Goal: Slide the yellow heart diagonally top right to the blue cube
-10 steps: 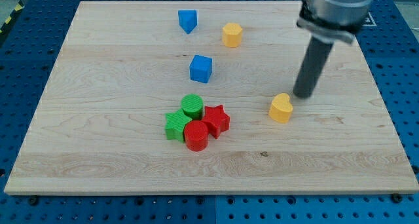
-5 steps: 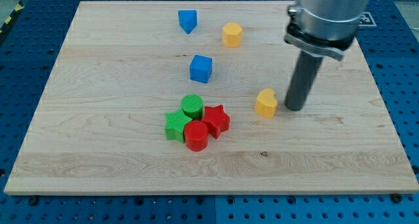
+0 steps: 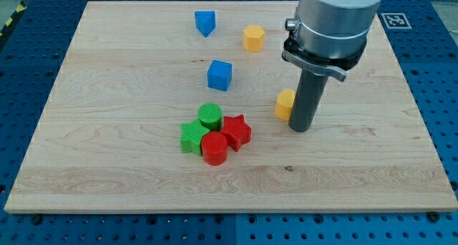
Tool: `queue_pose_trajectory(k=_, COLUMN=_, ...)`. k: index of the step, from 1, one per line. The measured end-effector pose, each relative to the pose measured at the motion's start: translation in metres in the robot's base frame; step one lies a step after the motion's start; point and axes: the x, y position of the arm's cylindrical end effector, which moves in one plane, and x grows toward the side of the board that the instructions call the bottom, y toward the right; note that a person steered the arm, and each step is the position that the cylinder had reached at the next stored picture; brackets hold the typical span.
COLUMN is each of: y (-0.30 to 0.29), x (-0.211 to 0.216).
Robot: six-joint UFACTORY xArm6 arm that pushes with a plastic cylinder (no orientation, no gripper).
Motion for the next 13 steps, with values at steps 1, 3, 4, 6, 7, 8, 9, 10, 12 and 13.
queue_pose_trajectory(k=1, y=-0.006, x=-0.009)
queue_pose_trajectory(k=3, y=-0.016, x=-0.037)
queue_pose_trajectory(k=4, y=-0.033, x=-0.055)
queue_pose_trajectory(k=6, y=-0.078, x=-0.105)
queue_pose_trajectory(k=7, y=-0.078, x=-0.119)
queue_pose_trajectory(k=8, y=-0.078, x=-0.102)
queue_pose_trajectory(k=9, y=-0.062, x=-0.079)
queue_pose_trajectory(k=10, y=-0.06, x=-0.086)
queue_pose_trajectory(k=12, y=-0.059, x=-0.131)
queue_pose_trajectory(k=13, y=-0.059, x=-0.157)
